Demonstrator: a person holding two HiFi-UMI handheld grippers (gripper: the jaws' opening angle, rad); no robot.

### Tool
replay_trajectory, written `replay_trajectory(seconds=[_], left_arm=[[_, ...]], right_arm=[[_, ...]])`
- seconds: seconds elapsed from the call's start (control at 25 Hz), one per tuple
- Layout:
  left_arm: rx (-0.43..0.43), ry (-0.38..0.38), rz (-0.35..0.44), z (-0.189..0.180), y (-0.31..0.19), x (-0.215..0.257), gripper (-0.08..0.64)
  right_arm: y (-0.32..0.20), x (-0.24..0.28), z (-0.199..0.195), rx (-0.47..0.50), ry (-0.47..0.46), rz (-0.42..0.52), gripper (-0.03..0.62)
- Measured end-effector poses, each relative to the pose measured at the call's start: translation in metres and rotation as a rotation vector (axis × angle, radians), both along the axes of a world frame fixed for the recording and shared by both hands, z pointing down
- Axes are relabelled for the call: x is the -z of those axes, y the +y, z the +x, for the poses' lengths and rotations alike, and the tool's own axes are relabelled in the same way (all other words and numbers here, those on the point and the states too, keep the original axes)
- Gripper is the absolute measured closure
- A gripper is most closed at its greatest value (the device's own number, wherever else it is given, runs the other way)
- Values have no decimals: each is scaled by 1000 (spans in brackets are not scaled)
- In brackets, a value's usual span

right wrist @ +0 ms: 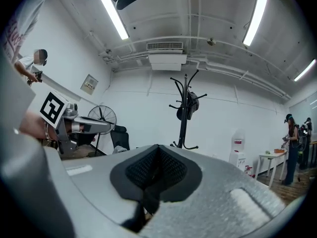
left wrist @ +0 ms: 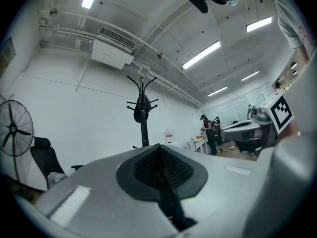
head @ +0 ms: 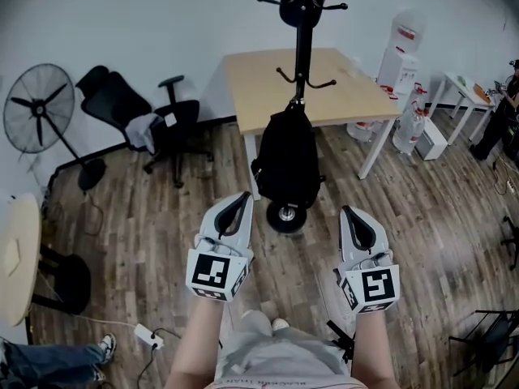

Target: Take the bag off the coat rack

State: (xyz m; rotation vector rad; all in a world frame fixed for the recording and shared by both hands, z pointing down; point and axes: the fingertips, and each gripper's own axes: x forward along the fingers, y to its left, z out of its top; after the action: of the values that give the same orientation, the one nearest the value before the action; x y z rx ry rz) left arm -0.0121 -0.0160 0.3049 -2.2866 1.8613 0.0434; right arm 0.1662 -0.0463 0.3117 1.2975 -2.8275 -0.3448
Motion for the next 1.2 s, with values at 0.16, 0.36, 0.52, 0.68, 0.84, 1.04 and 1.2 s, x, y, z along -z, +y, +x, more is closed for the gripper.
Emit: replay_trajectory(seconds=[0.16, 0.36, 0.52, 0.68, 0.84, 1.04, 1.2], left_arm=[[-8, 1, 3, -3, -23, 1, 557], [-33, -1, 1, -12, -61, 2, 557], [-55, -18, 1, -24, -96, 6, 557], [-90, -24, 4, -39, -135, 8, 555], [-161, -7, 18, -56, -175, 13, 554], [-205, 14, 16, -76, -229, 15, 546], [-268, 16, -12, -85, -266, 6, 475]], right_arm=[[-21, 2, -8, 5, -8, 0, 591], [-53, 4, -18, -6, 13, 10, 591], [-86, 8, -26, -31, -1, 7, 591], [-122, 3, -41, -69, -5, -13, 591], [-161, 1, -59, -96, -40, -44, 591], [-207, 5, -81, -112, -51, -55, 530], [-236, -1, -97, -127, -34, -76, 443]])
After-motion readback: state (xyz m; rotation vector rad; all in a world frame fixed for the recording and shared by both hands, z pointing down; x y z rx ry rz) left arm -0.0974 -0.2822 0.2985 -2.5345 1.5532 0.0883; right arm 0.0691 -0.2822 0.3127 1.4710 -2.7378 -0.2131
